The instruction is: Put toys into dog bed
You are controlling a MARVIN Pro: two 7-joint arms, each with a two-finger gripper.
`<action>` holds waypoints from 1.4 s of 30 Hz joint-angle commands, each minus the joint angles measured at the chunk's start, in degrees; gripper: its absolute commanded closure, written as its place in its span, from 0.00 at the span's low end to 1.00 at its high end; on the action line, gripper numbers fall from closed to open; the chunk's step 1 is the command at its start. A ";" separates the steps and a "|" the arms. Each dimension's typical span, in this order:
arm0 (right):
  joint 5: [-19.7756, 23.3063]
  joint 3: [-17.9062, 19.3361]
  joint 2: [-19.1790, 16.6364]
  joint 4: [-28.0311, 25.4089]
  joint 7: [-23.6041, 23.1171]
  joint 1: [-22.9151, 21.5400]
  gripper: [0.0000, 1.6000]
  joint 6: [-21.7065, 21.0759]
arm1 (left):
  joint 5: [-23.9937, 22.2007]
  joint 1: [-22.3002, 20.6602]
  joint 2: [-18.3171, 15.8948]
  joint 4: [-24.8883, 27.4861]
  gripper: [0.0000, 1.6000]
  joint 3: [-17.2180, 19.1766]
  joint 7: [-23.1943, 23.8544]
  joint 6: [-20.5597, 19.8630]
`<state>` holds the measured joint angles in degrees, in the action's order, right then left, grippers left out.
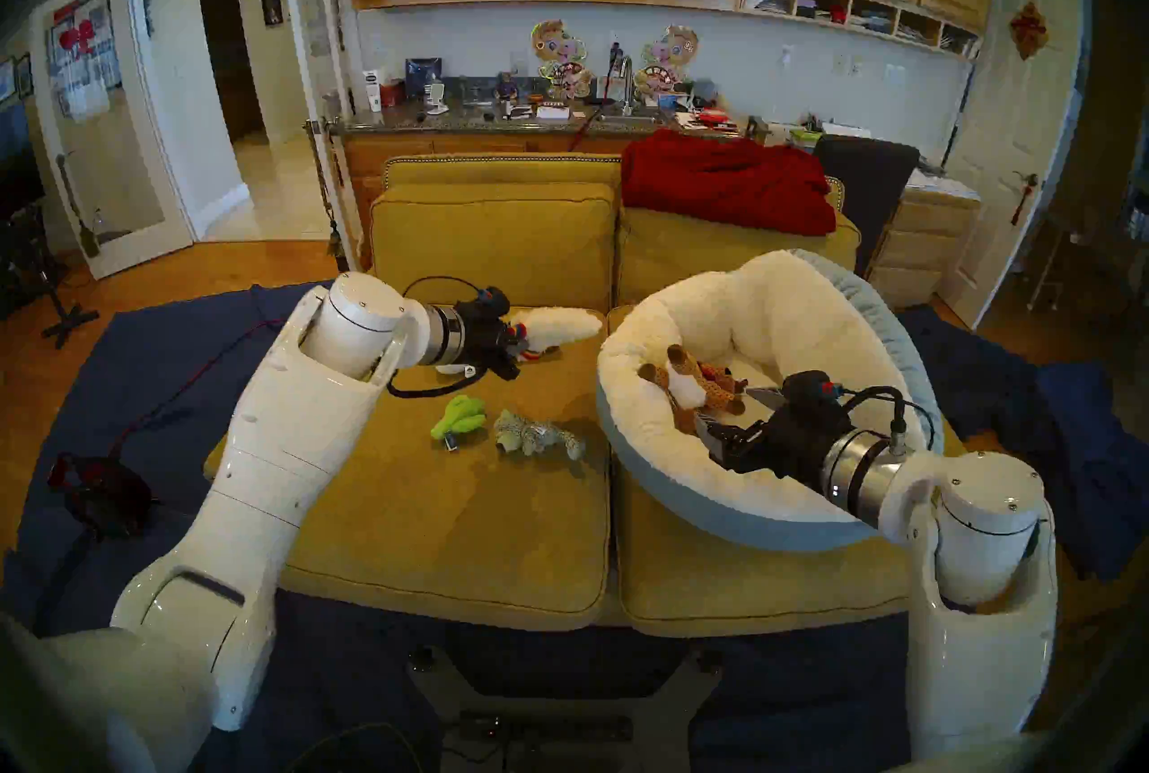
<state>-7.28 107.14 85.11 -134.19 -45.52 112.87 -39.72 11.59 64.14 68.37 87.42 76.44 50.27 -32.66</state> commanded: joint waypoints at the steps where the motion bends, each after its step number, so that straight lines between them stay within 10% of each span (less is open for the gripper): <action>1: 0.11 -0.11 -0.09 -1.57 0.00 -0.73 0.00 0.27 | -0.66 -4.59 0.96 5.77 1.00 0.83 0.64 -1.20; 28: 0.09 -0.12 -0.08 -1.65 0.01 -0.71 0.00 0.25 | 2.74 -13.50 13.17 4.25 1.00 -13.06 -0.47 -6.25; 42: 0.08 -0.12 -0.08 -1.69 0.02 -0.70 0.00 0.23 | -2.85 -14.77 15.59 1.26 1.00 -11.78 4.68 -3.63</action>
<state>-7.28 107.15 85.11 -134.19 -45.52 112.88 -39.72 11.94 52.95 81.88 87.70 62.26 52.65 -38.02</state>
